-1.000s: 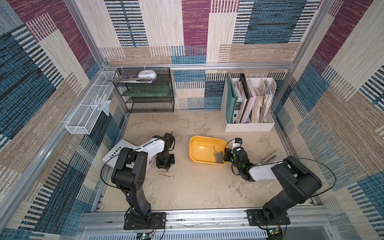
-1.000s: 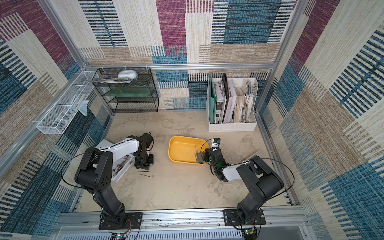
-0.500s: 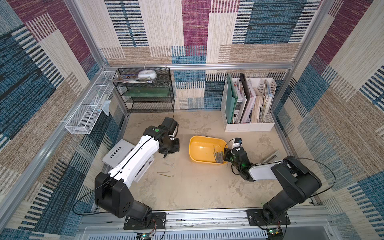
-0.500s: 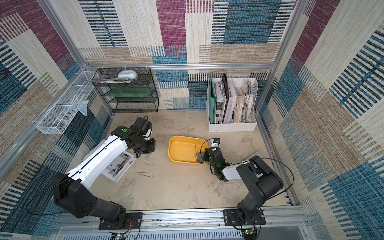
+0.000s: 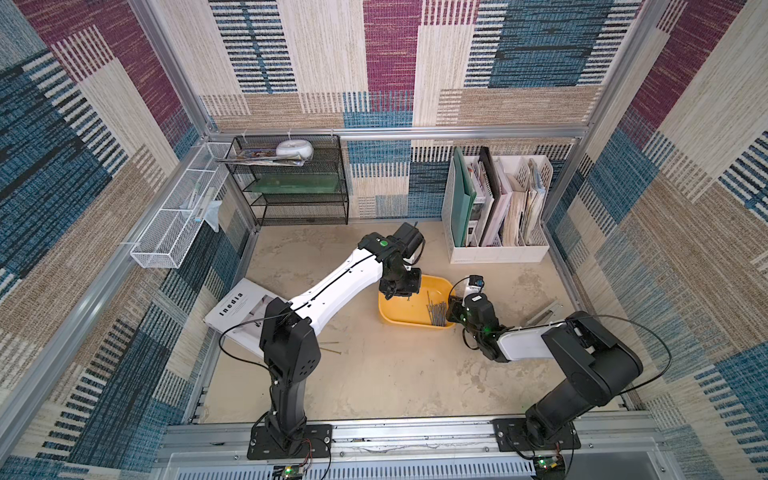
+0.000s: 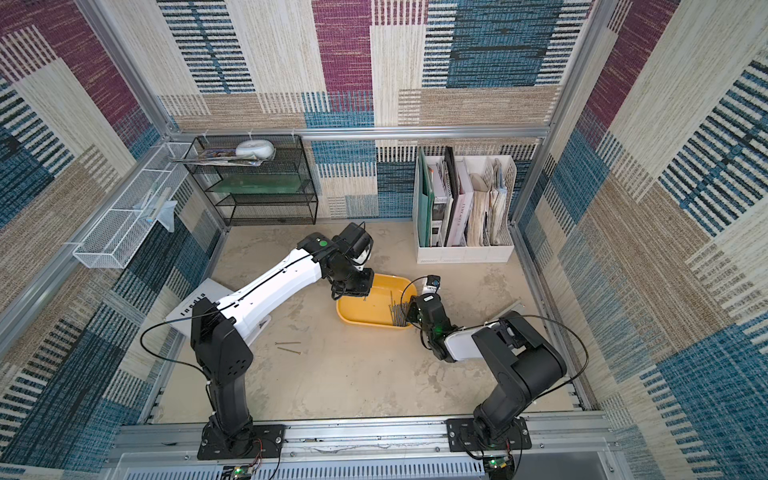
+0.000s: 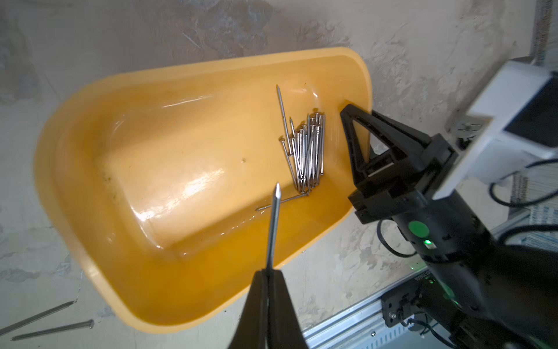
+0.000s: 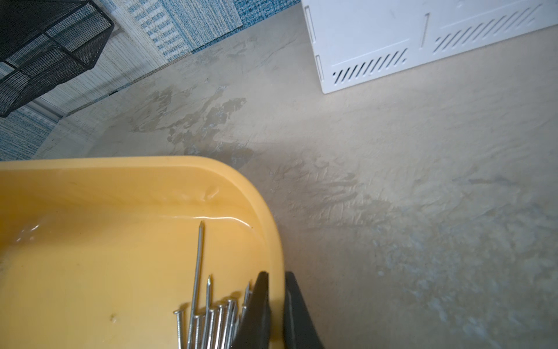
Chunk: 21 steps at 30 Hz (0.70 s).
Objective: Put the nails on the desktop into the storage box
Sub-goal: Place the nail in the storage box.
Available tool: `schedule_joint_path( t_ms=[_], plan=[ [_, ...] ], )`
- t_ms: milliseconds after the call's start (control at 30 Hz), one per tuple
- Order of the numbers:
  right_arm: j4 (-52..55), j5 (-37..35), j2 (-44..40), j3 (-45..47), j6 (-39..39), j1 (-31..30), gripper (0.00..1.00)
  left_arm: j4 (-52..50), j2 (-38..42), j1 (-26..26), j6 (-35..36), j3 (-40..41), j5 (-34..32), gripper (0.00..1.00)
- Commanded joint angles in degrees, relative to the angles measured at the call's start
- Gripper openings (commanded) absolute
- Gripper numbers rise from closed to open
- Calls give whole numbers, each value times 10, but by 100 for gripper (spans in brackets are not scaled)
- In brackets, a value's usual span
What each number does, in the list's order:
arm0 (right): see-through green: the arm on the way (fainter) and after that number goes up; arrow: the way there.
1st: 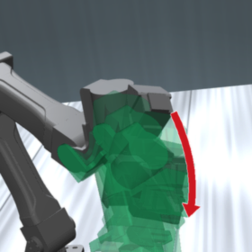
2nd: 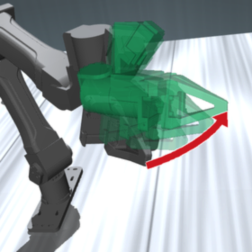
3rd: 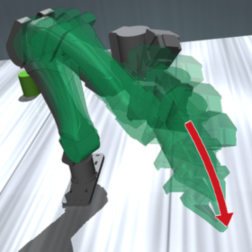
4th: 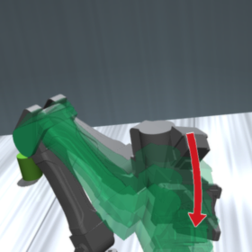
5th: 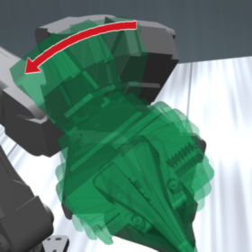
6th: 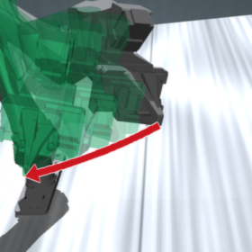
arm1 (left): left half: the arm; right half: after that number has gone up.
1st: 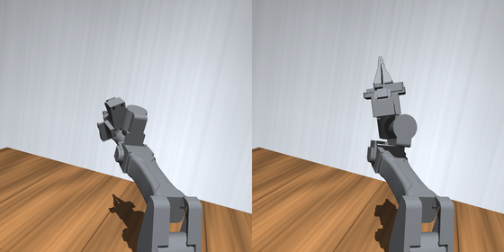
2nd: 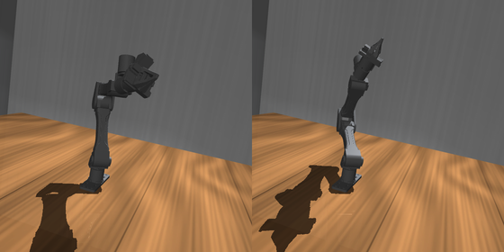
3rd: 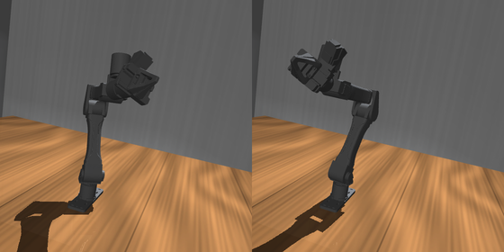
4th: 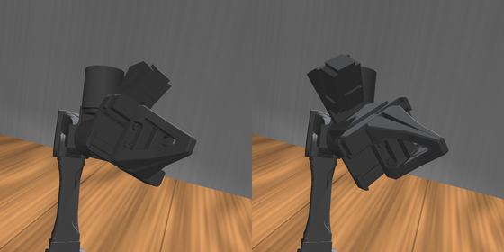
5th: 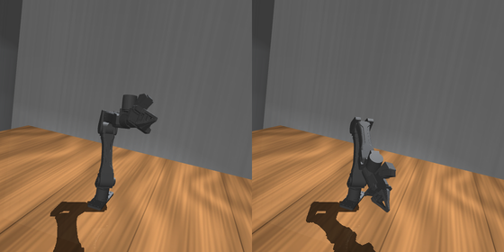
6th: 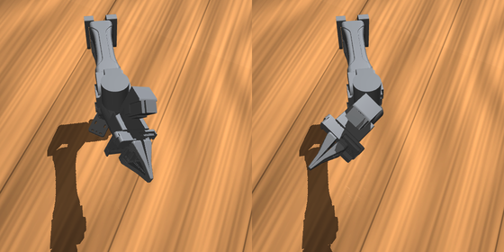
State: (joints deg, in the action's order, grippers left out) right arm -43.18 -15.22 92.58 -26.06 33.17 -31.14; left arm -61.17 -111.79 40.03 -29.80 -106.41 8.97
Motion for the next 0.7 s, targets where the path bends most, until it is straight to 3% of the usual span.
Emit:
schedule_joint_path(
  t_ms=[0, 167, 367, 400, 433, 500, 667],
  plan=[
    [27, -5, 2, 0, -9, 0, 0, 20, -13, 1, -17, 28, 6, 0],
    [27, -3, 6, -2, -10, 0, 0, 72, -14, 0, -35, 106, 7, 0],
    [30, -3, 6, -4, -10, 0, 0, 91, -23, 2, -49, 135, 19, 0],
    [29, -3, 5, -3, -10, 0, 0, 91, -20, 2, -51, 137, 17, 7],
    [29, -4, 5, -3, -8, 0, 0, 91, -16, 2, -52, 138, 14, 20],
    [30, -4, 6, -3, -8, 0, 0, 90, 0, 2, -55, 139, 5, 32],
    [33, -5, 5, -5, -8, 0, 0, 65, 59, 0, -52, 121, -17, 41]
  ],
)
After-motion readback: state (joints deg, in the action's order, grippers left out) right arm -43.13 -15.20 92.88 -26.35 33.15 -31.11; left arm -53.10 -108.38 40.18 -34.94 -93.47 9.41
